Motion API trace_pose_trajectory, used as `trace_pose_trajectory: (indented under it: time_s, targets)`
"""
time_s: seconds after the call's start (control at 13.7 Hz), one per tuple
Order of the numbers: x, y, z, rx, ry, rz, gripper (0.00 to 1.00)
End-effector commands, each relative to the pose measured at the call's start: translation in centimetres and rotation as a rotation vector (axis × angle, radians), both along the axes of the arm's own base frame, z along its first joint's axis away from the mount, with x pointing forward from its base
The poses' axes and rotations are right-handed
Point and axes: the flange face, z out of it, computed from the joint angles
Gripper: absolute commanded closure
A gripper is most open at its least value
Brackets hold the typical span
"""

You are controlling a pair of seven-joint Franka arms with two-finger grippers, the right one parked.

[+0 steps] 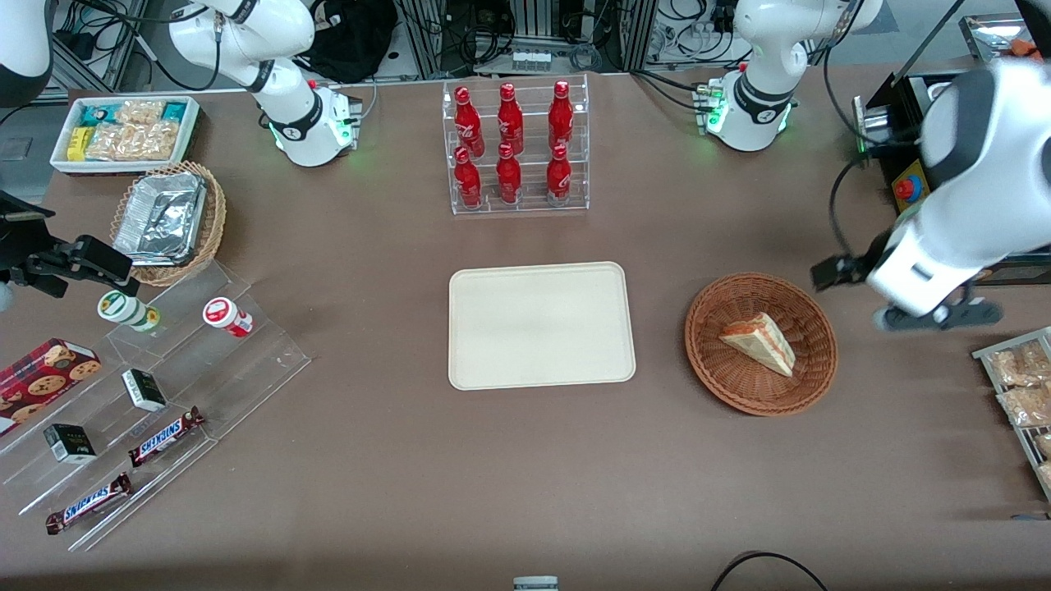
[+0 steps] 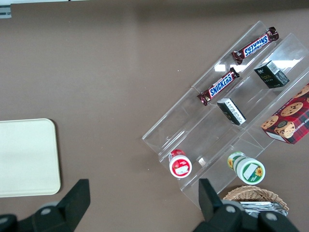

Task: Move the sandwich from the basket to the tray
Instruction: 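Lower the open left gripper over the wrapped sandwich in the wicker basket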

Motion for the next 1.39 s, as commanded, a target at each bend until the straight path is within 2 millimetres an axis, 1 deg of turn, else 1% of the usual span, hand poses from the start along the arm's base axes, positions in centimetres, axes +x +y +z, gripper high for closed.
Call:
trace_pose_trajectory:
  time_s: [0.0, 0.07, 0.22, 0.29, 0.36, 0.44, 0.51, 0.8, 1.09, 1.31]
  targets:
    - [-1.0, -0.1, -4.8, -0.01, -0.055, 0.073, 0.0]
    - [-1.2, -0.2, -6.5, -0.011, -0.082, 0.138, 0.0]
    - [-2.4, -0.3, -10.7, -0.022, -0.147, 0.307, 0.0]
    - [-3.2, 0.0, -12.3, -0.027, -0.176, 0.403, 0.0]
    - [-3.6, 0.0, -13.5, -0.031, -0.191, 0.522, 0.0]
    - [-3.9, -0.2, -14.2, -0.03, -0.189, 0.636, 0.0]
    - [-4.3, -0.2, -15.0, -0.021, -0.174, 0.71, 0.0]
    - [-5.6, -0.2, -17.5, 0.015, -0.12, 0.869, 0.0]
    - [-5.5, -0.4, -19.2, 0.019, -0.101, 0.95, 0.0]
    - [-5.4, -0.5, -20.2, 0.017, -0.094, 0.951, 0.0]
